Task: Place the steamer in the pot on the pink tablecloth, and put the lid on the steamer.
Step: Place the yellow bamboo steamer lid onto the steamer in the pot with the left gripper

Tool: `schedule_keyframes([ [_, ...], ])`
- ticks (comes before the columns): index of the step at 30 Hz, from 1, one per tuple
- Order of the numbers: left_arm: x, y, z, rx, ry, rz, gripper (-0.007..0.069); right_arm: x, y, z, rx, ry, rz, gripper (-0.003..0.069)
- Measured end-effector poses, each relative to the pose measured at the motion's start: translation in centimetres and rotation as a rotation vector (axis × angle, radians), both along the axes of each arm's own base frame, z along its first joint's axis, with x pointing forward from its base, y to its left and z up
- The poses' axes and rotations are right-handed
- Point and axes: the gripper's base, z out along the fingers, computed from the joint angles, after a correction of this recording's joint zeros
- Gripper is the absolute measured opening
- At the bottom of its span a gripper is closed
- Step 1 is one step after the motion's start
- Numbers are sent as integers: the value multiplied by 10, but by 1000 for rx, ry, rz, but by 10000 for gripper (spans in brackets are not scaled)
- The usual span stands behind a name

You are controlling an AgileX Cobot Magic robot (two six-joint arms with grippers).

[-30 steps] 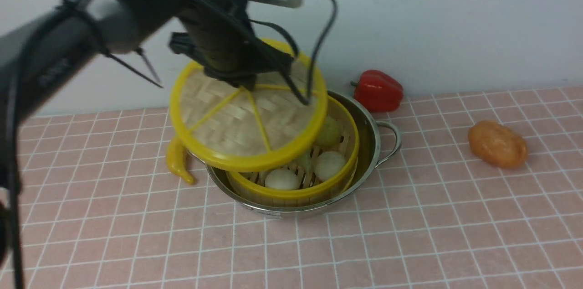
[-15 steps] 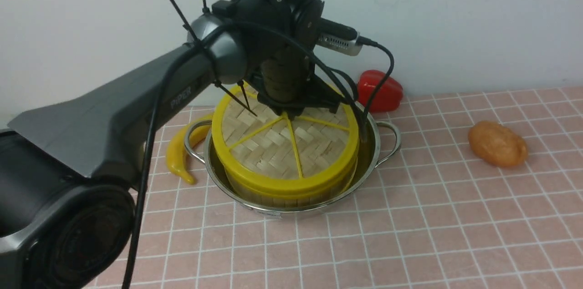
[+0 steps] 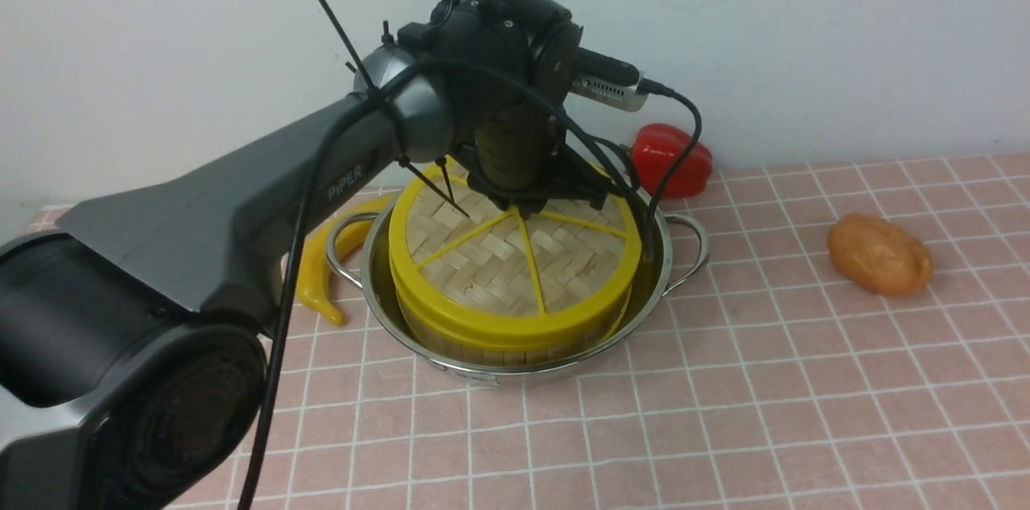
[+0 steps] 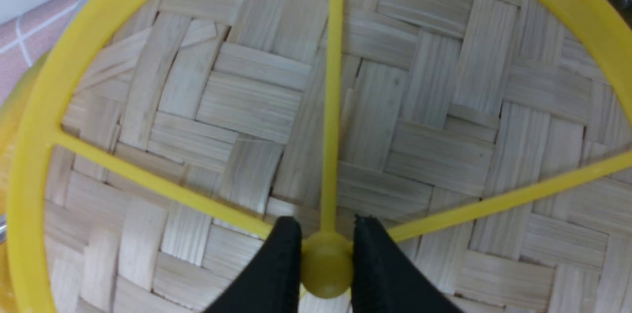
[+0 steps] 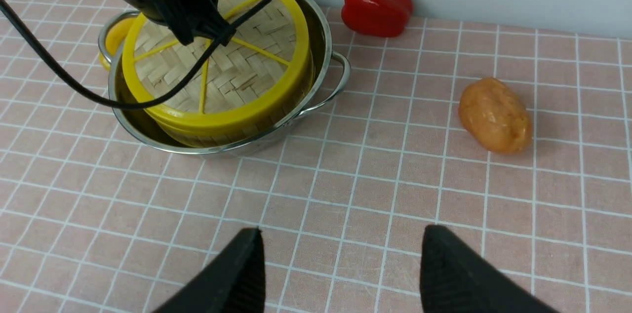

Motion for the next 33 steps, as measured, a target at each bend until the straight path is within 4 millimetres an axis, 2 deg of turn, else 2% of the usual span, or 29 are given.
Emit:
schedule_keyframes([
  [18, 1, 0, 5, 9, 18, 38, 123, 0, 0, 0, 0, 0, 0, 421],
  [33, 3, 0, -2, 21, 30, 40, 123, 0, 0, 0, 0, 0, 0, 421],
])
